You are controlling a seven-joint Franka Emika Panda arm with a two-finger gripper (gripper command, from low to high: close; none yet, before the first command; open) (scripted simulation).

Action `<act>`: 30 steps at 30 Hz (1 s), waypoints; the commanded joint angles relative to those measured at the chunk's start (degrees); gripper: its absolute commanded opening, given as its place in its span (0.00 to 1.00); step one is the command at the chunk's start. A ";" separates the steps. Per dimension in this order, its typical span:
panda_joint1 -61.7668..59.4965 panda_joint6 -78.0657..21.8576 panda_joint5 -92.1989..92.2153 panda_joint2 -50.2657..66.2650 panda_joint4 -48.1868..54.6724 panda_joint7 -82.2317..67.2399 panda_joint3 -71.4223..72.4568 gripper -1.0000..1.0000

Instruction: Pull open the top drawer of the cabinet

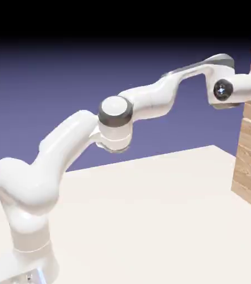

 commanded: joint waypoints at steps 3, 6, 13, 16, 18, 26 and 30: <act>3.77 -1.28 3.17 2.97 -6.22 -5.54 -0.56 0.00; 7.69 -2.65 5.94 5.94 -12.45 -10.58 -1.60 0.00; 17.86 -5.81 10.75 13.00 -26.98 -20.82 -5.76 0.00; 22.90 -7.02 12.19 16.15 -33.21 -24.82 -8.41 0.00; 26.60 -7.73 12.97 18.30 -37.36 -27.43 -10.56 0.00; 43.11 -9.72 14.77 25.22 -51.97 -35.74 -22.26 0.00; 51.42 -10.64 14.95 26.50 -57.80 -37.70 -29.33 0.00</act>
